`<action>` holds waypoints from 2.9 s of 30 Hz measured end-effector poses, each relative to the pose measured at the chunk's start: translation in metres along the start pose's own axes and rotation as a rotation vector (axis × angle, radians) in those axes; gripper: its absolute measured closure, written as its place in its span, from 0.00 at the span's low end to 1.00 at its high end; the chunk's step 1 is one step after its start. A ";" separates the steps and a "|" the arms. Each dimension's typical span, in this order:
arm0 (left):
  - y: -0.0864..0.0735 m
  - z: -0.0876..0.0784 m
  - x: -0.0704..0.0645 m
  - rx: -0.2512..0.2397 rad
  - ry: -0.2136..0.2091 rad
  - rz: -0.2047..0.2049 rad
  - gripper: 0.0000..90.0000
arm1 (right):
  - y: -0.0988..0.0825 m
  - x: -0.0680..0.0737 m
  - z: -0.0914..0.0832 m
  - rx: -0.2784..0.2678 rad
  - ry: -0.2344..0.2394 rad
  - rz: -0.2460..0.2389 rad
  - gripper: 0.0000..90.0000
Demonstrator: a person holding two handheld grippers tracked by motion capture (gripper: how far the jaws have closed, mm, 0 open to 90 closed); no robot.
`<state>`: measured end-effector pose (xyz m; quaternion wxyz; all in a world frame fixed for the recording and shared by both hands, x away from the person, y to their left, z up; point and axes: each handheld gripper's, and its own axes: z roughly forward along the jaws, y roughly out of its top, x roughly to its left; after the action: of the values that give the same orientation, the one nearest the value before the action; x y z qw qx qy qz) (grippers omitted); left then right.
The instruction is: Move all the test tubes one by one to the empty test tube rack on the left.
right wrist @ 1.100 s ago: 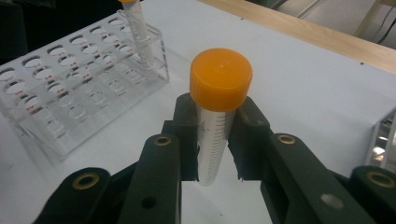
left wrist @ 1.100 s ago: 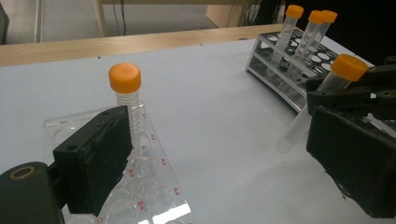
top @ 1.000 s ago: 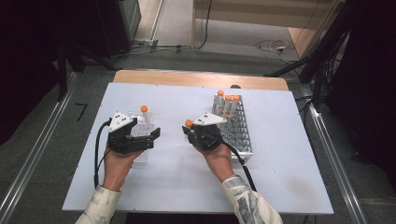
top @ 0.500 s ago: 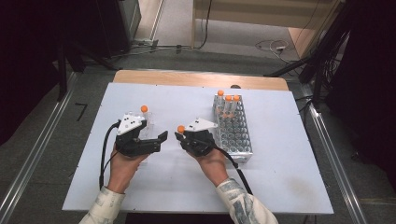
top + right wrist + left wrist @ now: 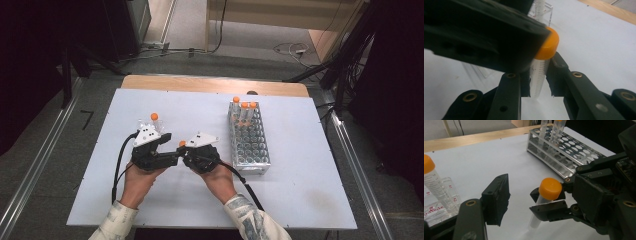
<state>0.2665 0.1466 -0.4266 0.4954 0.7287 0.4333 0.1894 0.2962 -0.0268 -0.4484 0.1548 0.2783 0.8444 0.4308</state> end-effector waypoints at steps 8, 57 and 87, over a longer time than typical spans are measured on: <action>-0.003 0.003 -0.003 0.011 0.002 0.027 0.60 | 0.002 0.005 0.000 -0.004 0.008 -0.003 0.80; 0.043 -0.024 0.053 -0.068 0.103 -0.091 0.78 | 0.000 -0.003 -0.003 0.003 0.018 0.022 0.38; 0.055 -0.036 0.067 -0.103 0.198 -0.096 0.78 | -0.002 -0.006 0.001 0.015 0.005 0.059 0.24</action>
<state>0.3028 0.2143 -0.3726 0.4956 0.6582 0.5043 0.2584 0.3008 -0.0305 -0.4509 0.1379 0.3032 0.8392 0.4298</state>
